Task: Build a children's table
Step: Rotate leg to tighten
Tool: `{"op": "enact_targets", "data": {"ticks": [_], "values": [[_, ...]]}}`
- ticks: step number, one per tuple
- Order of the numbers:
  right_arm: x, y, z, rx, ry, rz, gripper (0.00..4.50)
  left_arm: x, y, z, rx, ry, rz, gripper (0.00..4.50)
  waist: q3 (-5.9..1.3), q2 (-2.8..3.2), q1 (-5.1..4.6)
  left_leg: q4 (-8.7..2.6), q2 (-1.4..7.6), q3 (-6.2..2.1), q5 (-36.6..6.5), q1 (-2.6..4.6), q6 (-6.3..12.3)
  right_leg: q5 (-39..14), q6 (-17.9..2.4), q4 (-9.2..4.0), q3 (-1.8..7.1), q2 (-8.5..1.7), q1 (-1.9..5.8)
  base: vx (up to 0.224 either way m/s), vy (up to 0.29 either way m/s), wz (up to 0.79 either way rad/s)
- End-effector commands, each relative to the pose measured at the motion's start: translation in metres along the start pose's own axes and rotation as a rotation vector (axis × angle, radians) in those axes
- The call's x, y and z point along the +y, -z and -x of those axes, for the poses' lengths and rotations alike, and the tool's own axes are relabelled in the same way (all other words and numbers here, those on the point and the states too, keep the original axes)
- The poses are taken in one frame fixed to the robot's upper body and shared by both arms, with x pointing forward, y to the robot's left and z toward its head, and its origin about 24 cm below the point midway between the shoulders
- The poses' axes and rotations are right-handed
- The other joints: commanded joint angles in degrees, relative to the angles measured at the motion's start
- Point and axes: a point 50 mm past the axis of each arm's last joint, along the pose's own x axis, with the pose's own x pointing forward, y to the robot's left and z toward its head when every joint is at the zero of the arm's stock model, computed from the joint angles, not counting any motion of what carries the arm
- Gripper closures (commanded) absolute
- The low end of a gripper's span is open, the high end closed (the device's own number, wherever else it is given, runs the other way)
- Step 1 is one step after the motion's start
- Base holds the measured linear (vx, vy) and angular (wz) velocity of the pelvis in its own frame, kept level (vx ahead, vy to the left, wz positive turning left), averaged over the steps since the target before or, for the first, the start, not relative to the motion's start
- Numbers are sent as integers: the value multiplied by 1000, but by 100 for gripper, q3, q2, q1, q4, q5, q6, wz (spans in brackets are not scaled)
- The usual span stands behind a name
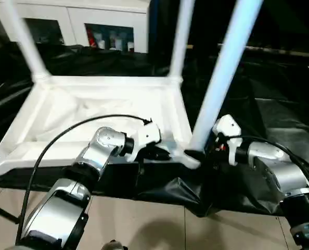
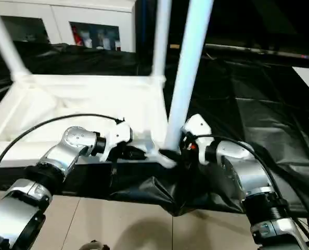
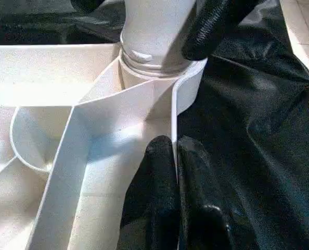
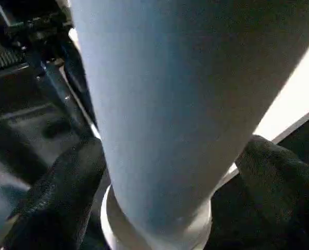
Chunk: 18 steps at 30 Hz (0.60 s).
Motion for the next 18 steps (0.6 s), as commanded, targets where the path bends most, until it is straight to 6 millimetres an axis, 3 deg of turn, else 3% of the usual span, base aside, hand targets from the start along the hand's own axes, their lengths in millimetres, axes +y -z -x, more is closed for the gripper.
{"op": "enact_targets", "data": {"ticks": [1,6,18], "values": [[2,1,-2,14,-19,-4,51,-6,-8,-9,-51,51,-17,450,-355,-88,-34,-353,182,-38,-1140,104,304,-789,-1299,-415,216,-451,265,0,0,0],[4,7,-6,68,-32,18,85,-7,-7,-6,-42,41,-15,450,-363,-83,-62,-352,167,-44,-984,85,283,-717,-1213,-402,219,-442,269,0,0,0],[3,10,-8,64,-9,2,179,-6,-6,0,-31,28,-7,450,-363,-66,-120,-345,157,-43,-1045,84,283,-726,-1238,-408,217,-434,274,0,0,0]]}}
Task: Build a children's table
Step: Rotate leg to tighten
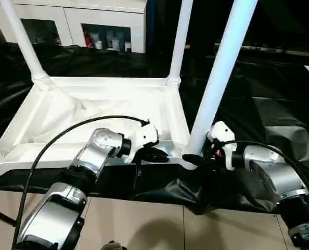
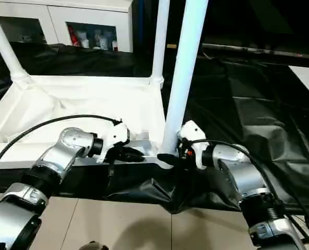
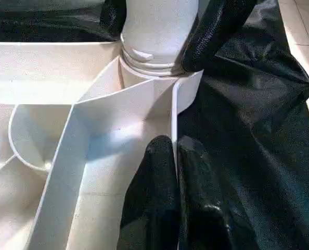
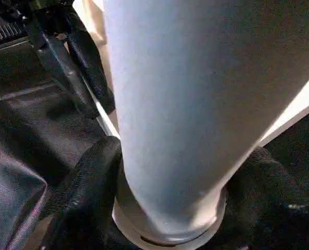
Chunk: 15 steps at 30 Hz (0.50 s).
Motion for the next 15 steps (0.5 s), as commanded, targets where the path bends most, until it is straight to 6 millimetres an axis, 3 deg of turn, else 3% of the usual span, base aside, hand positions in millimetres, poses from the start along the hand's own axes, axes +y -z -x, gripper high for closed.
{"op": "enact_targets", "data": {"ticks": [1,6,10,12,14,15], "values": [[-1,5,-2,15,18,-21,182,-4,-9,-6,-40,40,-25,450,-365,-60,-2,-345,157,-45,-1042,84,285,-731,-1240,-409,217,-435,275,0,0,0],[-3,9,-8,-26,83,-105,194,-1,-8,-6,-33,1,-5,450,-360,-57,-19,-353,157,-49,-1121,88,238,-817,-1254,-418,215,-435,266,0,0,0],[-9,15,-20,-51,281,-199,196,11,-6,-10,11,-141,28,450,-349,-55,-100,-375,134,-60,-1284,90,82,-1130,-1191,-449,211,-427,248,0,0,0],[-9,26,-43,-30,568,-393,198,25,-15,-22,13,-319,73,450,-348,-9,-178,-405,127,-78,-1437,109,-107,-1403,-1136,-469,217,-424,217,0,0,0],[-8,28,-47,-18,602,-416,199,27,-18,-24,15,-343,79,450,-355,-38,-194,-416,115,-96,-1459,108,-172,-1532,-1041,-486,207,-429,242,0,0,0],[-6,25,-61,-27,670,-474,202,32,-24,-31,12,-415,108,450,-355,45,-202,-401,116,-85,-1523,122,-151,-1487,-1081,-497,231,-448,196,0,0,0]]}}
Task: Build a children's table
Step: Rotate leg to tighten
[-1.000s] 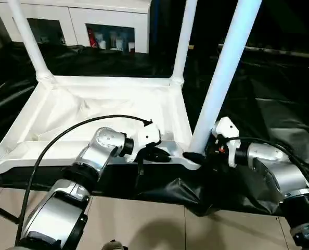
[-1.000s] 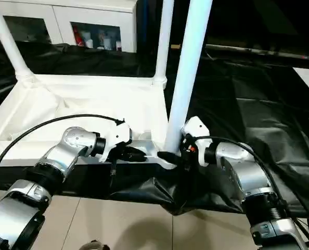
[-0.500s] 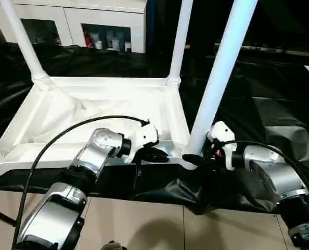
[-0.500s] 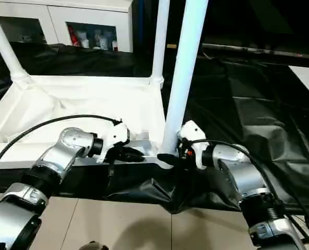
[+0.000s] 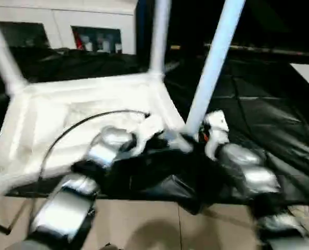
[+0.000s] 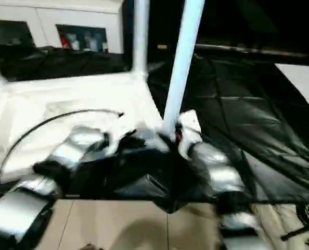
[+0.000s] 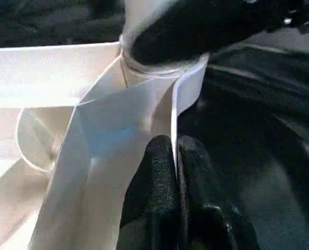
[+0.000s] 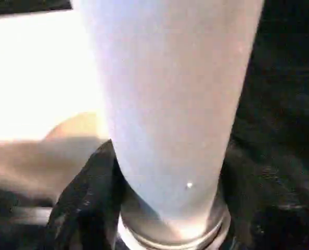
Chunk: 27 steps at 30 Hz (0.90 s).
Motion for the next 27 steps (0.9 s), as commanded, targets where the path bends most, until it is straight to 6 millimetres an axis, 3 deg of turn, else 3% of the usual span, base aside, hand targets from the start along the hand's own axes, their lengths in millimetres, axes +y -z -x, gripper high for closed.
{"op": "enact_targets", "data": {"ticks": [1,2,5,9,13,14,15,20,22,27], "values": [[4,31,-6,137,157,-102,207,8,-17,-8,-30,-133,30,450,-347,59,-6,-413,116,-85,-1562,116,-187,-1454,-1099,-503,224,-431,199,0,0,0],[6,31,-8,138,172,-114,212,8,-19,-9,-31,-144,36,450,-354,43,-13,-408,107,-78,-1548,111,-189,-1419,-1105,-502,225,-426,207,0,0,0],[15,26,-17,127,279,-111,218,7,-27,-16,-27,-188,0,450,-369,92,6,-406,106,-77,-1367,104,-170,-952,-1127,-471,225,-408,229,0,0,0],[20,19,-21,111,264,-74,222,4,-30,-18,-40,-158,-36,450,-389,84,18,-393,95,-68,-1138,84,-45,-267,-1221,-416,220,-394,289,0,0,0],[17,14,-19,73,263,-32,222,3,-28,-18,-46,-133,-57,450,-371,82,40,-401,105,-61,-1271,98,-16,-471,-1216,-442,224,-410,282,0,0,0],[13,12,-18,59,289,-17,178,3,-27,-18,-41,-138,-58,450,-369,69,42,-402,104,-60,-1299,102,-23,-563,-1210,-451,227,-414,280,0,0,0],[7,6,-14,-3,283,-54,178,2,-26,-17,-54,-125,-59,450,-367,35,60,-399,106,-56,-1307,104,6,-669,-1188,-455,232,-430,286,0,0,0],[0,0,-9,-37,296,34,127,2,-25,-17,-64,-113,-69,450,-362,29,87,-395,107,-55,-1078,81,97,-589,-1170,-443,228,-422,293,0,0,0],[-8,-7,2,-71,313,114,125,2,-26,-16,-84,-103,-78,450,-356,-6,103,-390,100,-45,-996,73,156,-538,-1143,-447,233,-423,304,0,0,0],[-17,-12,27,-115,266,160,125,2,-30,-15,-138,-106,-75,450,-361,-14,156,-375,106,-47,-865,62,313,-442,-1064,-433,231,-430,307,0,0,0]]}}
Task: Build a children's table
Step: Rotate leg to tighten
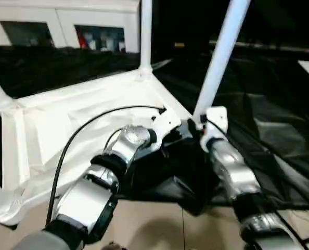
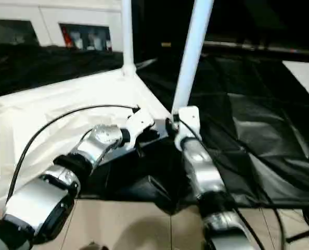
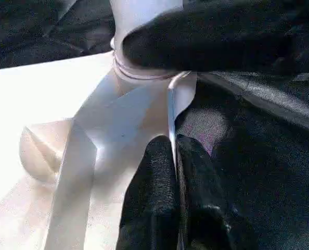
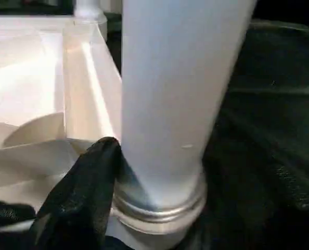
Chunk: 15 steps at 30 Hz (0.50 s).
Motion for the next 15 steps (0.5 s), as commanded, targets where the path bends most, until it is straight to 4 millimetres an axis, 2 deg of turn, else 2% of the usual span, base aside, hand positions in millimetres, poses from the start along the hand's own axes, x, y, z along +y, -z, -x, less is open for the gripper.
{"op": "enact_targets", "data": {"ticks": [1,2,3,5,6,8,11,14,15], "values": [[-13,-3,9,-11,13,17,125,7,-14,3,-100,-30,-23,450,-383,-97,14,-329,103,-49,-858,72,332,-432,-1058,-410,234,-425,332,0,0,0],[-14,-4,12,-17,0,19,123,8,-15,4,-110,-34,-16,403,-387,-89,25,-325,113,-50,-843,78,350,-409,-1071,-400,236,-433,317,0,0,0],[-14,-4,20,-23,-27,12,123,9,-17,4,-120,-34,-11,392,-385,-103,33,-323,110,-47,-834,77,367,-403,-1076,-403,232,-427,322,0,0,0],[-12,-4,32,-27,-74,4,123,13,-22,7,-156,-38,8,387,-382,-101,57,-323,104,-52,-833,66,385,-443,-1065,-408,232,-435,338,0,0,0],[-12,-4,33,-27,-77,3,123,13,-23,7,-158,-38,8,373,-373,-114,74,-325,129,-56,-872,82,411,-441,-1077,-410,237,-439,324,0,0,0],[-8,-5,43,-26,-114,-4,123,18,-28,11,-188,-47,20,357,-370,-137,59,-334,125,-60,-922,72,397,-539,-1059,-410,225,-433,320,0,0,0],[-3,-6,49,-27,-159,-34,123,25,-31,18,-211,-42,48,350,-351,-141,27,-342,128,-58,-1056,79,349,-838,-1051,-435,231,-445,291,0,0,0],[4,-5,49,-17,-214,-60,123,28,-28,29,-210,15,65,311,-342,-126,11,-353,137,-61,-1085,75,283,-967,-1074,-436,233,-450,275,0,0,0],[6,-5,48,-12,-227,-61,123,27,-24,33,-194,53,59,306,-339,-155,-2,-352,137,-54,-1075,70,259,-926,-1089,-433,232,-438,271,0,0,0]]}}
